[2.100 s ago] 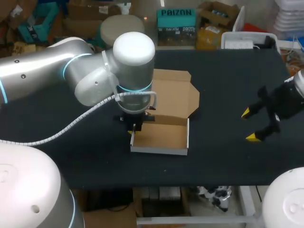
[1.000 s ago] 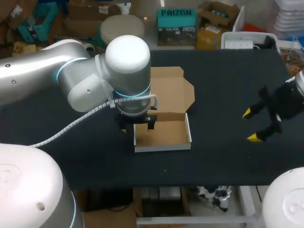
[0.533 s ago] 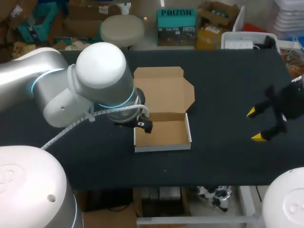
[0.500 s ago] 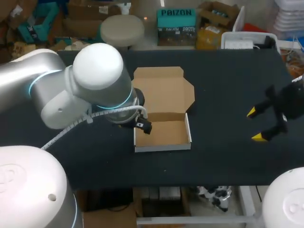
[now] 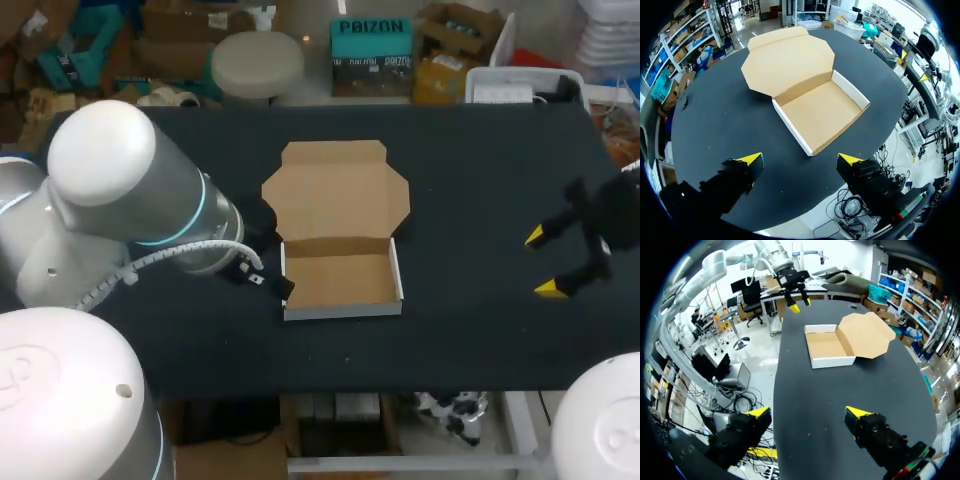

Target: Assemble the packaging by folding the flat box into shape, placing the metal phone stand inside, and closing the box properly

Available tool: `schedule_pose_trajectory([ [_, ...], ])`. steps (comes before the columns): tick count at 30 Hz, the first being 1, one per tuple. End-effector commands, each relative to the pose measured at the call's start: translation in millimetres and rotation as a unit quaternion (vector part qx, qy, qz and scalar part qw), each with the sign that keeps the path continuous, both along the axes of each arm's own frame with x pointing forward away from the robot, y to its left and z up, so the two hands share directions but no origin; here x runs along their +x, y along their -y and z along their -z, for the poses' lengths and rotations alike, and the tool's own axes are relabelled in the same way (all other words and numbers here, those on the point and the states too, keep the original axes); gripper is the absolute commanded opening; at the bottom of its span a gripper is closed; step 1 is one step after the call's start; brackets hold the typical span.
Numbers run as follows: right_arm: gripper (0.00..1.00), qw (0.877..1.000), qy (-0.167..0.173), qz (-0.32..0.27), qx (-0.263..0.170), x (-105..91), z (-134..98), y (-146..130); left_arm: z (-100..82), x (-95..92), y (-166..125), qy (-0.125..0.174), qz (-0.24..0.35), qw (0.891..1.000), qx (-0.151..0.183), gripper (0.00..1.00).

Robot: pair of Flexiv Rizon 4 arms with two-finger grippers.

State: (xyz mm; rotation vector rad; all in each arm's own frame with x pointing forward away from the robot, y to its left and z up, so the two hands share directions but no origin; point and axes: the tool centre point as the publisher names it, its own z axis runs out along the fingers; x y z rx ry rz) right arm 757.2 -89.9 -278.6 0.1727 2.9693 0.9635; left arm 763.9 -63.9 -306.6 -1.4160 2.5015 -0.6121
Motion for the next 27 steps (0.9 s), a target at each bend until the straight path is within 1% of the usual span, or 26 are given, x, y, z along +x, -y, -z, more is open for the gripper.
schedule_pose_trajectory([
  [1,1.0,1.0,-0.01,0.015,-0.005,-2.9,-8.4,3.4,-17.3,-16.9,-15.1,0.018,-0.016,1.0,-0.016,1.0],
  [4,1.0,0.999,-0.024,0.046,-0.009,-3.7,-14.0,4.9,-26.9,-23.9,-21.1,0.005,-0.043,0.999,-0.024,1.0],
  [6,1.0,0.996,-0.041,0.074,-0.009,-3.8,-18.5,7.0,-34.9,-29.0,-25.2,-0.004,-0.068,0.997,-0.027,1.0],
  [11,1.0,0.99,-0.072,0.12,-0.016,-4.8,-25.7,9.7,-52.3,-41.7,-30.9,-0.014,-0.103,0.994,-0.028,1.0],
  [12,1.0,0.986,-0.08,0.141,-0.024,-4.0,-28.1,10.4,-57.0,-44.5,-31.3,-0.02,-0.117,0.993,-0.026,1.0],
  [16,1.0,0.978,-0.098,0.182,-0.028,0.2,-34.4,14.6,-70.8,-52.1,-34.0,-0.02,-0.142,0.989,-0.016,1.0],
  [17,1.0,0.976,-0.106,0.19,-0.022,1.7,-36.2,16.2,-73.8,-53.4,-35.7,-0.02,-0.149,0.988,-0.018,1.0],
  [19,1.0,0.968,-0.118,0.218,-0.032,5.2,-38.3,19.1,-78.8,-54.4,-40.6,-0.028,-0.166,0.985,-0.026,1.0],
  [20,1.0,0.965,-0.129,0.227,-0.033,6.2,-39.7,20.1,-80.9,-54.8,-43.1,-0.034,-0.177,0.983,-0.029,1.0],
  [22,1.0,0.96,-0.138,0.242,-0.039,6.9,-43.5,21.7,-84.8,-54.8,-47.5,-0.044,-0.195,0.979,-0.034,1.0],
  [25,1.0,0.951,-0.148,0.267,-0.04,4.8,-49.8,27.0,-90.3,-56.0,-52.2,-0.053,-0.207,0.976,-0.035,1.0],
  [27,1.0,0.946,-0.156,0.281,-0.041,2.7,-53.1,30.9,-93.0,-56.1,-55.0,-0.063,-0.213,0.974,-0.042,1.0],
])
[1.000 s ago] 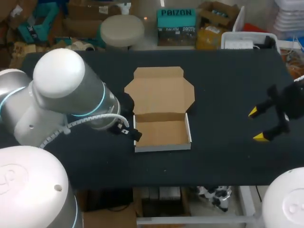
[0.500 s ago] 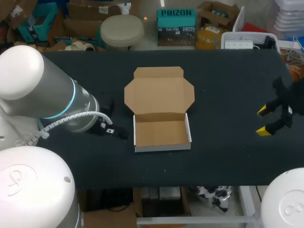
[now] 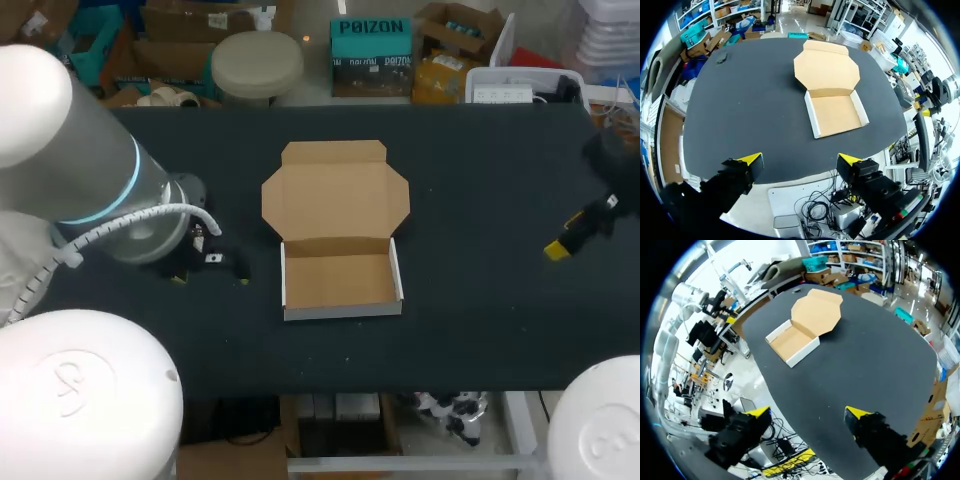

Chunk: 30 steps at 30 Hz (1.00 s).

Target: Assemble the packaging by folding the flat box into shape, placing the metal phone stand inside, and closing the box properly

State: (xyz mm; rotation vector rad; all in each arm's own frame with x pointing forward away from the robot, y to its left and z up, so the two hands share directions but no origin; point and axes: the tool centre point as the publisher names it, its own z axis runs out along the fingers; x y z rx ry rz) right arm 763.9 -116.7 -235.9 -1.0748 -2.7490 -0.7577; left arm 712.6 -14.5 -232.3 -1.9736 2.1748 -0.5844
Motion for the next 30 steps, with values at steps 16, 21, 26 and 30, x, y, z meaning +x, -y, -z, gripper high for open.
schedule_pose_trajectory([
  [16,1.0,0.995,-0.046,0.088,-0.024,-20.3,-14.5,9.0,-25.3,-4.7,-20.7,-0.031,-0.04,0.999,0.006,1.0],
  [21,1.0,0.992,-0.05,0.112,-0.027,-18.9,-13.6,9.5,-23.6,-2.5,-27.7,-0.04,-0.053,0.998,0.004,1.0],
  [26,1.0,0.985,-0.053,0.157,-0.051,-12.9,-13.7,10.8,-22.4,3.6,-31.2,-0.049,-0.064,0.997,0.004,1.0],
  [30,1.0,0.98,-0.05,0.189,-0.05,-9.8,-15.5,13.0,-21.5,8.0,-32.5,-0.048,-0.071,0.996,0.007,1.0],
])
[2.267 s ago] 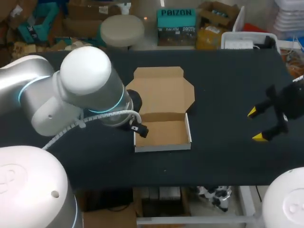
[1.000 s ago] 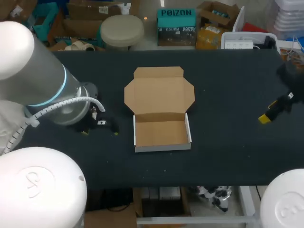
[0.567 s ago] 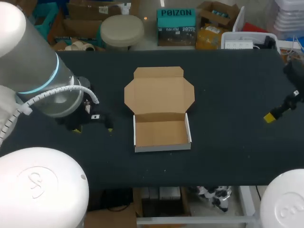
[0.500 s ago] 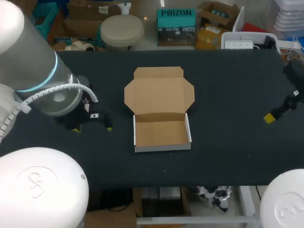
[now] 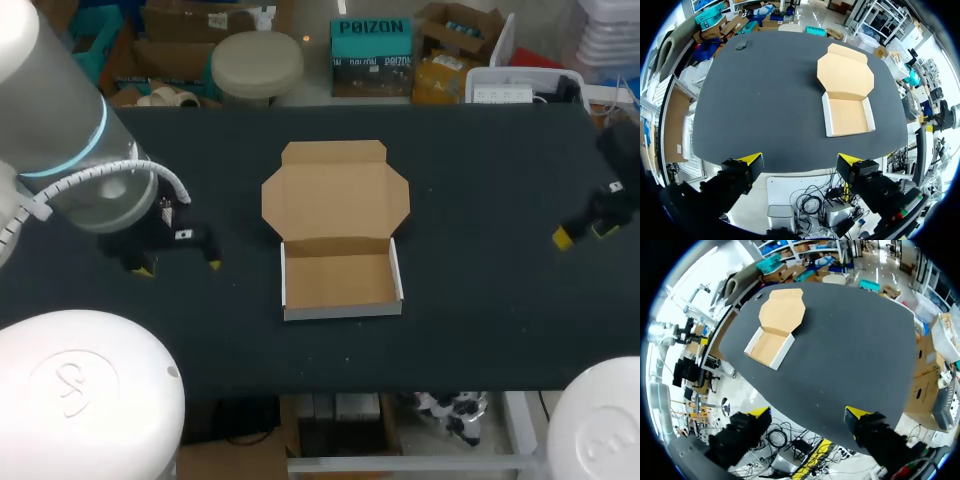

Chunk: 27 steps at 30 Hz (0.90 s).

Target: Assemble the packaging by folding the flat box into shape, placing the metal phone stand inside, and closing the box properly

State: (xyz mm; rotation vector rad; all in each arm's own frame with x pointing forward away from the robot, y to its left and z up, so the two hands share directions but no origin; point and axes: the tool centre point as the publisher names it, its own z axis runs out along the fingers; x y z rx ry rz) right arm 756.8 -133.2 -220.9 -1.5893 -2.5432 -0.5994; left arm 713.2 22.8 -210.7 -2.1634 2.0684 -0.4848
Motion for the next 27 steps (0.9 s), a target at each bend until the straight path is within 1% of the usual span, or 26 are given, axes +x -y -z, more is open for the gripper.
schedule_pose_trajectory([
  [1,1.0,1.0,0.008,0.023,-0.015,-2.5,-1.1,-3.5,0.5,8.5,4.0,-0.004,-0.006,1.0,0.005,1.0],
  [7,1.0,0.999,0.012,0.035,-0.012,-2.3,-4.9,-3.6,1.0,13.4,0.4,-0.005,-0.008,1.0,0.004,1.0],
  [11,1.0,0.999,0.008,0.037,-0.01,-2.2,-3.1,-5.9,2.9,16.6,-0.8,-0.01,0.004,1.0,0.006,1.0],
  [18,1.0,0.998,0.007,0.057,-0.011,-1.7,-2.6,-4.6,4.4,20.1,-3.2,-0.012,0.003,1.0,0.008,1.0],
  [24,1.0,0.998,0.009,0.057,-0.009,-1.6,-2.3,-4.4,6.2,22.1,-4.2,-0.014,0.002,1.0,0.01,1.0],
  [27,1.0,0.998,0.009,0.057,-0.009,-1.6,-2.3,-4.4,10.3,25.4,-4.4,-0.02,0.002,1.0,0.013,1.0],
])
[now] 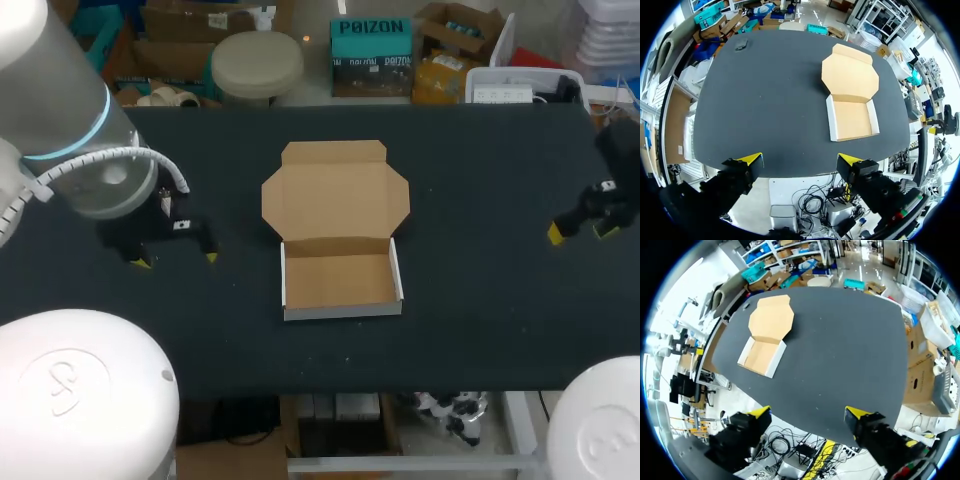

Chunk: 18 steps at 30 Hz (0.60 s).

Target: Assemble the packaging by folding the flat box into shape, placing the metal phone stand inside, and closing the box properly

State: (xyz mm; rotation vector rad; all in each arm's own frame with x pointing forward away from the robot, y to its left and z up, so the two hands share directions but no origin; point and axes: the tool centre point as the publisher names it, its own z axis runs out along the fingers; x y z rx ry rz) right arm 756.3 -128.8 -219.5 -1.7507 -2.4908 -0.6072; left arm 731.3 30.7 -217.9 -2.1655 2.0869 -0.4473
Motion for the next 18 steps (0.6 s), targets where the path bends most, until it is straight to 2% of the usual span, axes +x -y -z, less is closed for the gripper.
schedule_pose_trajectory([
  [1,1.0,1.0,0.0,0.0,-0.001,-1.1,-0.9,-0.1,4.8,8.7,2.7,-0.011,-0.005,1.0,0.007,1.0],
  [10,1.0,1.0,0.0,0.0,-0.001,-1.1,-0.9,-0.1,12.6,15.8,-3.8,-0.023,-0.014,1.0,0.009,1.0],
  [18,1.0,1.0,0.0,0.0,-0.001,-1.1,-0.9,-0.1,35.8,40.2,-28.6,-0.053,-0.025,0.998,0.006,1.0],
])
